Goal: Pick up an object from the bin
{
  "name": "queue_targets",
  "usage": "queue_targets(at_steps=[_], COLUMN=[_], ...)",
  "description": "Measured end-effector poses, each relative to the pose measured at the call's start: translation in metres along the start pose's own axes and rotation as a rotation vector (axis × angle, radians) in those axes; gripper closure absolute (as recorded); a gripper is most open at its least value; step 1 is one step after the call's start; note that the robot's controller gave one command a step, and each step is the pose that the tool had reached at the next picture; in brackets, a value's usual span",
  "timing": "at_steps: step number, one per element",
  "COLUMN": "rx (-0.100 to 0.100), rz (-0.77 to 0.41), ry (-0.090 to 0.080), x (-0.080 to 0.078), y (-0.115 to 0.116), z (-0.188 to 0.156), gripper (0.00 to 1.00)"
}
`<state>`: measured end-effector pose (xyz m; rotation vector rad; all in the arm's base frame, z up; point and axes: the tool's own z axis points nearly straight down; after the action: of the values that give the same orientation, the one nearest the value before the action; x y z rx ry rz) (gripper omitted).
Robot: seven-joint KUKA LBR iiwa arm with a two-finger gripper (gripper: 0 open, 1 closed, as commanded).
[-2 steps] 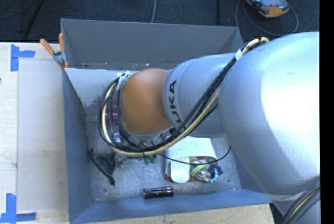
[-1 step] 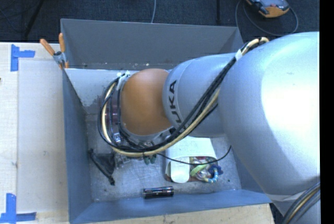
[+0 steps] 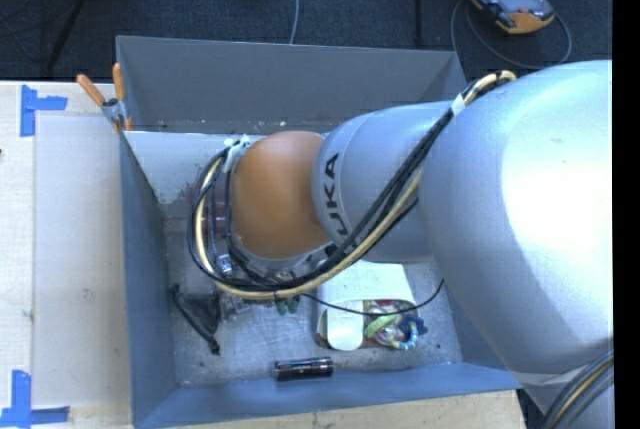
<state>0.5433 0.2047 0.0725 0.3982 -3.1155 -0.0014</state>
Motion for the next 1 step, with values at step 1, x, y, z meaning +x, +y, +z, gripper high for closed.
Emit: queue_targets(at_steps=[1], rx=[0.001], rz=[0.001], ry=[0.004], x=[0.0015], y=[-0.0003], z=[-0.0043], gripper=[1.0])
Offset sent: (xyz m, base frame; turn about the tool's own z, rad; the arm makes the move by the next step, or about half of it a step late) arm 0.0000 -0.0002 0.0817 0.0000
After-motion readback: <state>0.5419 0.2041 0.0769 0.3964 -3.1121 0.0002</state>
